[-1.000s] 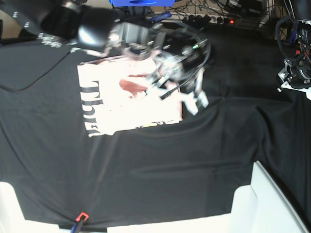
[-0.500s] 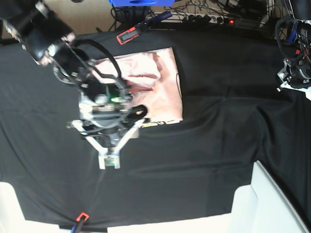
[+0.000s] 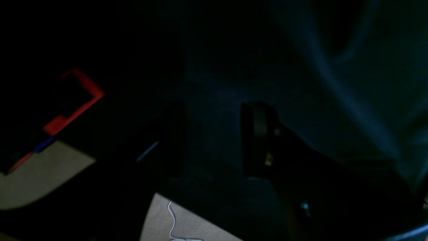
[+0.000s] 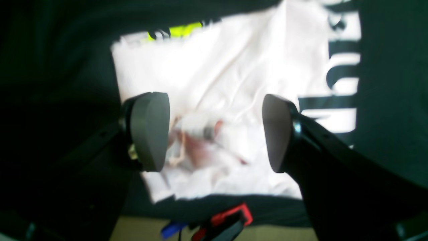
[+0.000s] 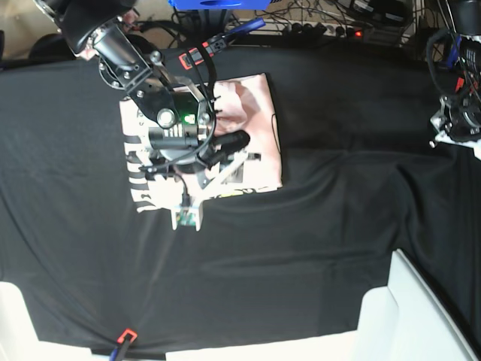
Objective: Fold the T-shirt properly
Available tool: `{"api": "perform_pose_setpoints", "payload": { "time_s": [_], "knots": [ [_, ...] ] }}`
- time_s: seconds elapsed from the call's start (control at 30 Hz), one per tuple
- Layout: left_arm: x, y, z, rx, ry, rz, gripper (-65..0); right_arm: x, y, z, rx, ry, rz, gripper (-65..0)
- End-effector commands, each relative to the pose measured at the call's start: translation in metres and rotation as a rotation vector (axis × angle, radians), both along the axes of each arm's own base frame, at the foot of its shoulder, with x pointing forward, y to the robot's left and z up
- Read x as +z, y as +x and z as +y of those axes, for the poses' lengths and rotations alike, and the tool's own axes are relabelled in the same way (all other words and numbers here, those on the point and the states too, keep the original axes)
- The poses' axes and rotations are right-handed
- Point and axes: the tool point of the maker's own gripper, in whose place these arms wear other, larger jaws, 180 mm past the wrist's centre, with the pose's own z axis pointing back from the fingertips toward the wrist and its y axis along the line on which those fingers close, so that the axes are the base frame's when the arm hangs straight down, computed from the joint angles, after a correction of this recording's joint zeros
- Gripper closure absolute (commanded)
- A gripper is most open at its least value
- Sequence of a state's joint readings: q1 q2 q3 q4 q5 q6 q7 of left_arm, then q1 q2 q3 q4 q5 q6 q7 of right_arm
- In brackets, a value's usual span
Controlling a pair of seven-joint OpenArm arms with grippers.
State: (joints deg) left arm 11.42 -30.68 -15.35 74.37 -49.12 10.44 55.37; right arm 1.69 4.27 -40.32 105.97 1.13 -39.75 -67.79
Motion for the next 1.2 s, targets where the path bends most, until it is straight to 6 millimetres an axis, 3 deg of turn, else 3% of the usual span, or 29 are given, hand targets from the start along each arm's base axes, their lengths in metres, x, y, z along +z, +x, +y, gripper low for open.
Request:
{"api": "perform_pose_setpoints", "payload": {
  "time_s": [0.0,0.27,0.5,0.83,1.17],
  "knots": [
    [0.012,0.007,0.01,-0.006,0.033,-0.025,-26.4,0.011,0.006,0.007,-0.007,0.031,-0.033,-41.4],
    [0.01,0.005,0.01,-0.005,0.032,-0.018,-26.4,-0.018,0.008,-0.011,-0.072,-0.019,0.046,-41.9],
    [0.011,0.007,0.01,-0.005,0.032,-0.024,-26.4,-0.026,0.005,-0.02,-0.112,-0.023,0.045,-41.9],
    [0.011,0.006,0.011,-0.006,0.034,-0.021,-26.4,-0.048,-0.008,-0.023,-0.113,-0.058,0.095,-41.6],
    [0.012,0.008,0.01,-0.006,0.032,-0.023,-26.4,-0.052,-0.014,-0.022,-0.108,-0.059,0.089,-41.4]
  ]
}}
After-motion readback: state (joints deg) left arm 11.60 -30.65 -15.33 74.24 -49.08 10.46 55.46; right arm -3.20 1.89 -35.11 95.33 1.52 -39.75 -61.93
